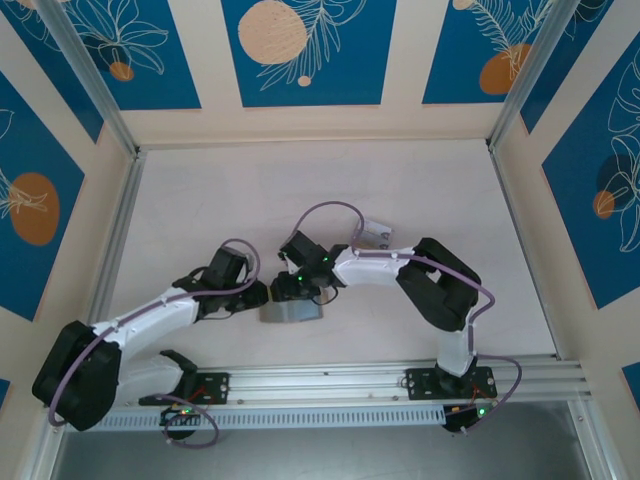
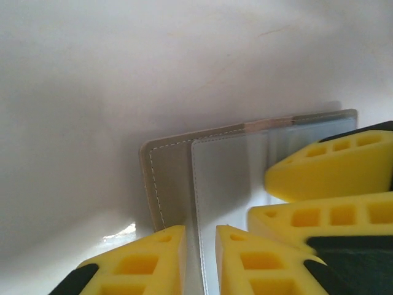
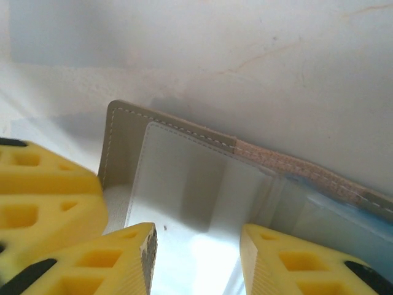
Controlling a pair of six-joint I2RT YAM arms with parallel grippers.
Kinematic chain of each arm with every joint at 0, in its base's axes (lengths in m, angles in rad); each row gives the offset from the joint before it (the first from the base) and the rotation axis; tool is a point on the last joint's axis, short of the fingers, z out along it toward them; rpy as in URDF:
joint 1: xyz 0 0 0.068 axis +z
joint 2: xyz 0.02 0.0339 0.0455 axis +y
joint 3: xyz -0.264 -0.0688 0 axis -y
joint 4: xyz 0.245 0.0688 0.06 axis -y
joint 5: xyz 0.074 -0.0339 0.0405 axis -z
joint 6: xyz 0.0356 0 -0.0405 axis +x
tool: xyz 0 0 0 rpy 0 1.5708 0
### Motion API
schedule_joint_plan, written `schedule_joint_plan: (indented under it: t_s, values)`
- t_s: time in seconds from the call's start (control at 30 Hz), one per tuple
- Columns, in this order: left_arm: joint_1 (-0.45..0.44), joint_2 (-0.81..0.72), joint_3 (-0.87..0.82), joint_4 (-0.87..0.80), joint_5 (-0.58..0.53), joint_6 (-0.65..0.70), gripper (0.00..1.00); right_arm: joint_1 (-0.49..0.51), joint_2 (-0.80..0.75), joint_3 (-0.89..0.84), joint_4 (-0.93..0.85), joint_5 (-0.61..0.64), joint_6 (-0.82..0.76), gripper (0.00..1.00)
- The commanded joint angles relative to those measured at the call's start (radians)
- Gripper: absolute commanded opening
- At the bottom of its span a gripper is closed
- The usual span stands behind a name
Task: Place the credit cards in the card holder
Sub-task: Open the card holder at the bottom-center of the table.
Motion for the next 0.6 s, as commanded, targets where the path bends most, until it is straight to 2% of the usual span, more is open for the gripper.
schedule_joint_plan:
  t_s: [0.0,0.17,0.4,0.57]
  values:
    - [-0.013,0.037,-0.031,0.05,-0.014,-0.003,0.19,-0.02,-0.044,-0.028,0.008,-0.056,-0.026,0.42]
    - [-0.023,0.073,-0.061,0.089,-0.032,-0.012,0.17,-0.04,-0.073,-0.049,0.027,-0.081,-0.03,0.42]
    - [-0.038,0.116,-0.094,0.146,-0.041,-0.027,0.13,-0.028,-0.072,-0.021,-0.071,0.012,-0.075,0.36]
    - [-0.046,0.134,-0.108,0.179,-0.048,-0.043,0.11,0.001,-0.039,0.007,-0.135,0.104,-0.099,0.36]
